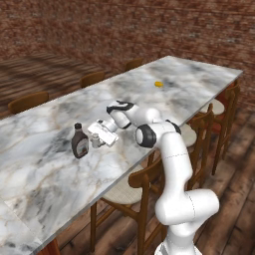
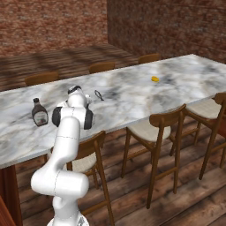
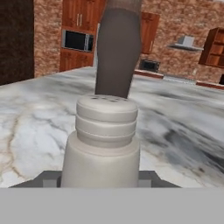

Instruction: Move the shaker and syrup bottle from the cabinet to the dining counter.

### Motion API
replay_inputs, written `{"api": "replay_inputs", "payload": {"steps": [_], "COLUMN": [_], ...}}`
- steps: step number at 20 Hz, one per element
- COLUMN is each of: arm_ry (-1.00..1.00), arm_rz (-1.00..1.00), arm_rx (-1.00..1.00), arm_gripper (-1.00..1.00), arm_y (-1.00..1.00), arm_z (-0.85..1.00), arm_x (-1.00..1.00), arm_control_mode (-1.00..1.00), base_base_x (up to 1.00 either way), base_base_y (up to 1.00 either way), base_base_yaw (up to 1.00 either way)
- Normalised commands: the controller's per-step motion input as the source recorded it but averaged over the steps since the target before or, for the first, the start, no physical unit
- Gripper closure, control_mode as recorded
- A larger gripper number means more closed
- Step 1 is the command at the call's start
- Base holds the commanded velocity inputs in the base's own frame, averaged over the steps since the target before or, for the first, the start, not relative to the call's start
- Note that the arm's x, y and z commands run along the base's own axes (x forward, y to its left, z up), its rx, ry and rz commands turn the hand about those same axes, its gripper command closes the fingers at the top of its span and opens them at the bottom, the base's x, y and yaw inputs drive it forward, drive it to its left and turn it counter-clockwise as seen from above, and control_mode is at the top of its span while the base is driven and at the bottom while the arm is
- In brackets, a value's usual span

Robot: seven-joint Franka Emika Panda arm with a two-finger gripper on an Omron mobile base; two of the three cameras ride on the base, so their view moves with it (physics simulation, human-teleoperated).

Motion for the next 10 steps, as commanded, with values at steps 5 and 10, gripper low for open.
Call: {"api": "replay_inputs", "payload": {"steps": [5,10], "arm_ry": [-0.11,-0.08], "arm_rz": [0.02,0.0], "arm_rx": [0.0,0.0], "arm_gripper": [-1.0,-1.0], "arm_y": [0.0,-0.05], "arm_z": [-0.12,-0.04], "arm_x": [0.0,0.0], "arm_control_mode": [-1.0,-1.0], "base_base_x": [0.0,0.0], "base_base_y": [0.0,0.0], "base_base_yaw": [0.0,0.0]}}
